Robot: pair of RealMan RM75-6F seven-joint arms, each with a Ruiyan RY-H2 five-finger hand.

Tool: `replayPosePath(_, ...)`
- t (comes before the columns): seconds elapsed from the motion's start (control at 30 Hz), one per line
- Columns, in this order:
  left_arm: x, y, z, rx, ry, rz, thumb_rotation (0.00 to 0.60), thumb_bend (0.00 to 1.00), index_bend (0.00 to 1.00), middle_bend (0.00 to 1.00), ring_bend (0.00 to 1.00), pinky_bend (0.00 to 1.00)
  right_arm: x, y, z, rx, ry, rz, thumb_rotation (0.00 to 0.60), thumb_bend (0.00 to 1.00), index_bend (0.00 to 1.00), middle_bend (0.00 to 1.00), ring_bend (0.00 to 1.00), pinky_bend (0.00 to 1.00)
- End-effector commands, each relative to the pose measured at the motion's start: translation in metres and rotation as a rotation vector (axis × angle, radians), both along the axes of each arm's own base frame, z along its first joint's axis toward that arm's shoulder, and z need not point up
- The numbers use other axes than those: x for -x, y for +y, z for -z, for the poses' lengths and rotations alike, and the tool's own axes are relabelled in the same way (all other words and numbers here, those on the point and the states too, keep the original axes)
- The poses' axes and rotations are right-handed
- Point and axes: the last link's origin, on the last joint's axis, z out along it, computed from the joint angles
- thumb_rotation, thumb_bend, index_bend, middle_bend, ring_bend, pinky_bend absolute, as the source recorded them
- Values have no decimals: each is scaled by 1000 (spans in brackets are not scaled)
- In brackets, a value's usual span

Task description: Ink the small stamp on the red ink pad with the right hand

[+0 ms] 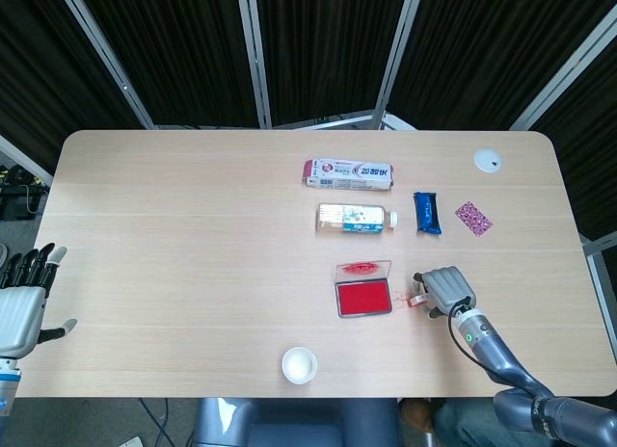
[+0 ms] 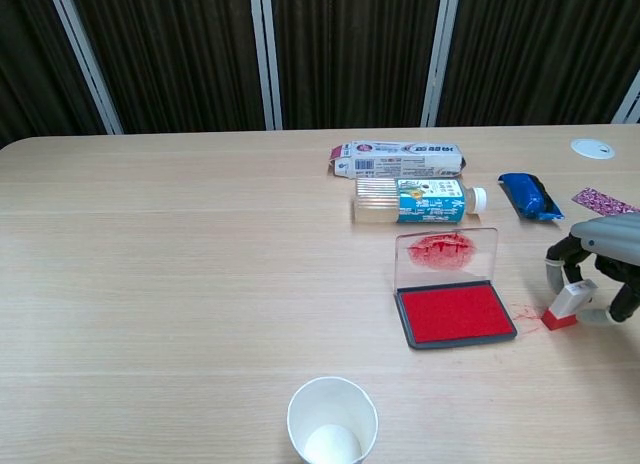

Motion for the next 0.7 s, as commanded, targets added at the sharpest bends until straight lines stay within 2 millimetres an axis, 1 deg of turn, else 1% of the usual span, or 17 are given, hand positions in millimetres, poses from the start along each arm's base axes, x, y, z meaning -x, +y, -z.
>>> replayPosePath(0.03,0,0,0,0,-1,0,600,0,0,0,0,0,0,0,-1,0,-3,0,600,234,423,538,874,1000)
replayPosePath(0.23,-1,-1,-1,-2,-2,3,600,0,0,0,0,0,-3,0,-7,24,-28,-3,600,233,410,512,874,1000)
replayPosePath(0.33,-1,-1,-2,-2,-6,4,600,0,0,0,0,0,-7,1,-18,45,-46,-9,600,225,384,463,874,1000)
replayPosePath(0.43,-1,-3,-3,-4,-9,4,600,0,0,0,0,0,-9,5,-34,72,-52,-23,600,213,309,383,874,1000)
replayPosePath(0.57,-4,-6,-7,-6,-24,20,600,0,0,0,0,0,-9,13,-60,128,-70,-33,600,173,214,269,873,1000)
replayPosePath(0.63,-5,-7,-8,-8,-29,27,600,0,0,0,0,0,-8,16,-69,150,-75,-35,600,160,190,252,872,1000)
replayPosePath(0.7,-7,-10,-11,-11,-40,38,600,0,0,0,0,0,-6,25,-87,200,-94,-41,600,136,185,242,863,1000)
